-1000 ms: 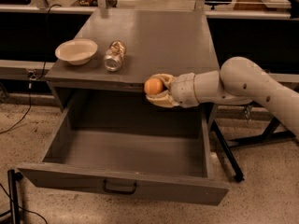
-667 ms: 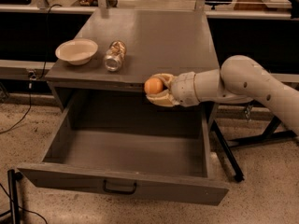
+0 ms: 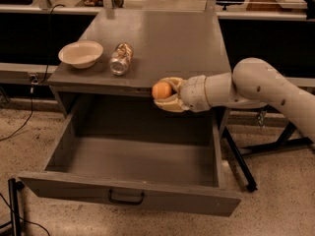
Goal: Place orange into top drawer
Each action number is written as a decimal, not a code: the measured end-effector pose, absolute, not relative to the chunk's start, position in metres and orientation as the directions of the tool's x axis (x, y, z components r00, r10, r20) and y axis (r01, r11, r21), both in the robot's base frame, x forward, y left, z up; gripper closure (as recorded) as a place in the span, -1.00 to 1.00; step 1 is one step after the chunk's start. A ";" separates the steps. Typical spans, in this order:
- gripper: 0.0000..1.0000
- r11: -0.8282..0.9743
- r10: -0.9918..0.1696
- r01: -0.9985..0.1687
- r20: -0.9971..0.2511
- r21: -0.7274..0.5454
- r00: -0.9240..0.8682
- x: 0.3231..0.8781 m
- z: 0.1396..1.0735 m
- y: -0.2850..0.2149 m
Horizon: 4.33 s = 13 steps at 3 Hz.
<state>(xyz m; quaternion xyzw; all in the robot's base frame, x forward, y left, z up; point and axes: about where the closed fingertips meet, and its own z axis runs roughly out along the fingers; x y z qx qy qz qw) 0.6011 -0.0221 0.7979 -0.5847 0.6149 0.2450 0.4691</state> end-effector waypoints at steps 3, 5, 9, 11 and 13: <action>1.00 -0.006 -0.595 -0.938 -0.753 -0.347 0.282 0.557 0.786 0.007; 1.00 -0.010 -0.584 -0.943 -0.763 -0.334 0.276 0.550 0.769 0.008; 1.00 0.275 -0.562 -0.961 -0.817 -0.037 -0.129 0.552 0.637 0.004; 0.67 0.238 -0.550 -0.971 -0.823 0.010 -0.143 0.551 0.624 -0.002; -0.25 0.231 -0.550 -0.973 -0.823 0.013 -0.141 0.550 0.623 0.002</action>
Offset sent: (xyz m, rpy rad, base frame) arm -0.0983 0.0553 -0.0231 -0.3547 -0.1937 0.3560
